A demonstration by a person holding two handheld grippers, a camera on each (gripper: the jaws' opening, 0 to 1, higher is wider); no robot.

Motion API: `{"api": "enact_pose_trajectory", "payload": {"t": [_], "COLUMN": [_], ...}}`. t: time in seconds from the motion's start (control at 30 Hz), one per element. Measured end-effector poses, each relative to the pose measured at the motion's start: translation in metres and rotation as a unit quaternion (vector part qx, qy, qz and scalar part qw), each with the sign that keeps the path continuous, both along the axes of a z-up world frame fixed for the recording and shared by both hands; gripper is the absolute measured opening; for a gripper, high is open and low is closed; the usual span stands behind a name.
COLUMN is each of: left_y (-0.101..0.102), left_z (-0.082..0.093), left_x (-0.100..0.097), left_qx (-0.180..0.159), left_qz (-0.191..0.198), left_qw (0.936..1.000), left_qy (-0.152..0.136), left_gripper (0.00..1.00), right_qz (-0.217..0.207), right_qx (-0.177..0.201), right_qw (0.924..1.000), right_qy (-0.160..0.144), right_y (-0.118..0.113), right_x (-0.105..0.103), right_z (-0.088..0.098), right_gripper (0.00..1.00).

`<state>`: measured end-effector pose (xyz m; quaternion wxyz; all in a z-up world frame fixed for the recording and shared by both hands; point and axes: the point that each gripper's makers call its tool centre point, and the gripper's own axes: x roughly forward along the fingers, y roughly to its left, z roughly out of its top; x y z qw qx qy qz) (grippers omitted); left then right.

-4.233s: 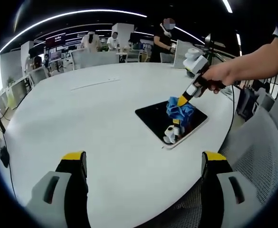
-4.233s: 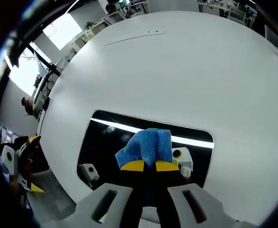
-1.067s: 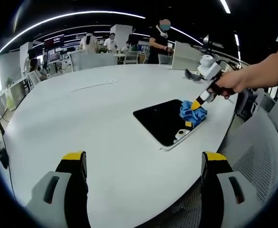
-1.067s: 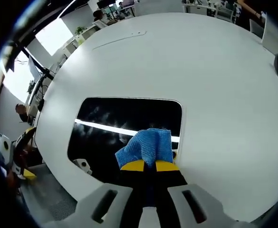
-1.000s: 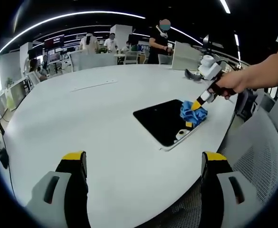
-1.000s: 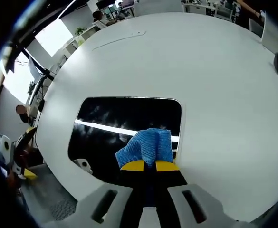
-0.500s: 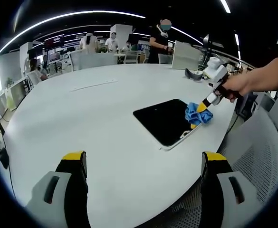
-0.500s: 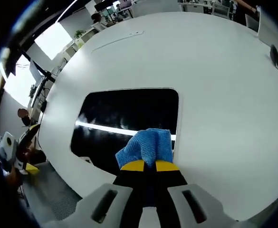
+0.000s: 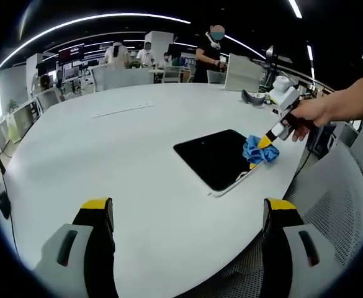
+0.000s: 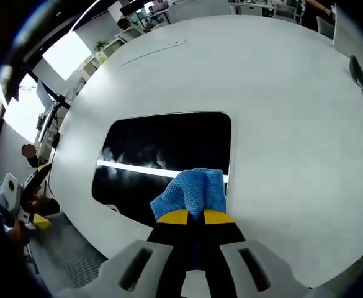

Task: Wipe the mirror surface with the cleaning cloth until all visible marks leave the cleaned area.

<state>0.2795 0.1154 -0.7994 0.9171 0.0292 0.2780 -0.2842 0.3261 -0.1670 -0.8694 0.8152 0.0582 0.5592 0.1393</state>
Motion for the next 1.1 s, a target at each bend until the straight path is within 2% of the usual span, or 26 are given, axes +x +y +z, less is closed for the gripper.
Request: {"api": "enact_pose_trajectory", "payload": {"t": [0.13,0.2,0.5,0.9,1.1], "left_y": [0.0,0.0,-0.001,0.001,0.004], "left_z": [0.001,0.001,0.002,0.001,0.001], "left_x": [0.0,0.001,0.0,0.0,0.0], "left_qx": [-0.001,-0.002,0.0,0.0,0.0], "left_qz": [0.001,0.004,-0.002,0.003,0.009], "left_qw": [1.0,1.0,1.0,1.0,1.0], "left_qy": [-0.002,-0.003,-0.006,-0.002,-0.004], "left_gripper": [0.99,0.99,0.99,0.99,0.99], "right_qz": [-0.015,-0.01,-0.022,-0.017,-0.009], "right_qx": [0.013,0.005,0.013,0.017,0.025], "right_qw": [0.9997,0.9999,0.9996,0.9997,0.9996], "right_qy": [0.011,0.008,0.008,0.006,0.01], "right_y": [0.005,0.007,0.018,0.039,0.056], "right_x": [0.0,0.002,0.003,0.004,0.001], "right_z": [0.0,0.0,-0.001,-0.001,0.0], "right_gripper": [0.0,0.0,0.0,0.0,0.0]}}
